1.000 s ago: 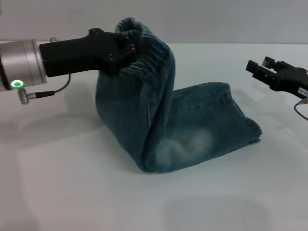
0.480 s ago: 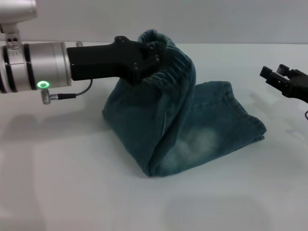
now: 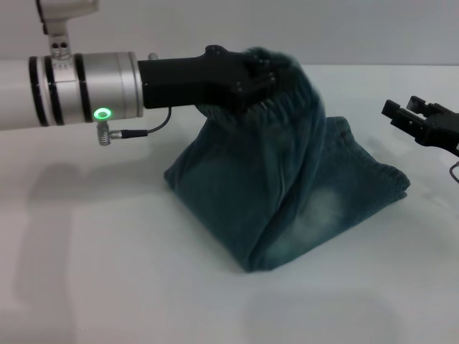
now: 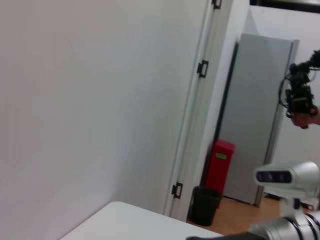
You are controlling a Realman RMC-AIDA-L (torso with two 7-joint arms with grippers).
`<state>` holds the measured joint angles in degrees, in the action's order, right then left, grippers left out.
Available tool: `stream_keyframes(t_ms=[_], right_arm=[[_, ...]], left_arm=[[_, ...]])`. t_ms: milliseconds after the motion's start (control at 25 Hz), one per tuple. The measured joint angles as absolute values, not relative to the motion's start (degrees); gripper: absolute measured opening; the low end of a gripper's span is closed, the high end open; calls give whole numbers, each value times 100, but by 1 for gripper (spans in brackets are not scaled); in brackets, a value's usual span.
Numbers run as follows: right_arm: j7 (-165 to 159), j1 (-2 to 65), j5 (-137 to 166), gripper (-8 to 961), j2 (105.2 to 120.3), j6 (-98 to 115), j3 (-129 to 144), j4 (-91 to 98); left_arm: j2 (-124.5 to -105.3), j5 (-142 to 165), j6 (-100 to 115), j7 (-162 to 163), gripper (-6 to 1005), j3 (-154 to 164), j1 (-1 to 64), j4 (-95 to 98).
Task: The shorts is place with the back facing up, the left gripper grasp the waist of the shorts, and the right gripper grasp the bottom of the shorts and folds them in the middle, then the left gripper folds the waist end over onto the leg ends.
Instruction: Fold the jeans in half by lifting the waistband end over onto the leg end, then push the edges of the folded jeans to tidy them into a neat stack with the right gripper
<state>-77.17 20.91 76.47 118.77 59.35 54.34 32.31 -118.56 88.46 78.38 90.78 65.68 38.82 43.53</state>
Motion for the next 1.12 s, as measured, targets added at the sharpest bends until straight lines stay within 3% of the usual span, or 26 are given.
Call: stream_keyframes(t_ms=[360, 800, 960, 1120], right_arm=[[-7716, 2110, 7656, 633, 11874, 5951, 5419, 3150], [-7716, 2062, 7622, 633, 11874, 5981, 5293, 3273], [-7716, 2051, 7623, 633, 11869, 6298, 5203, 3477], [-7811, 2045, 7754, 633, 11845, 7125, 5158, 4026]], left_arm=[[-11857, 8775, 7325, 9381, 215, 7018, 3990, 4451], [-11846, 8607, 7342, 9326, 612, 6965, 3885, 4479], [-11828, 7244, 7230, 8325, 808, 6760, 3175, 4480], [-11834, 6244, 7154, 7542, 804, 6626, 2765, 4202]])
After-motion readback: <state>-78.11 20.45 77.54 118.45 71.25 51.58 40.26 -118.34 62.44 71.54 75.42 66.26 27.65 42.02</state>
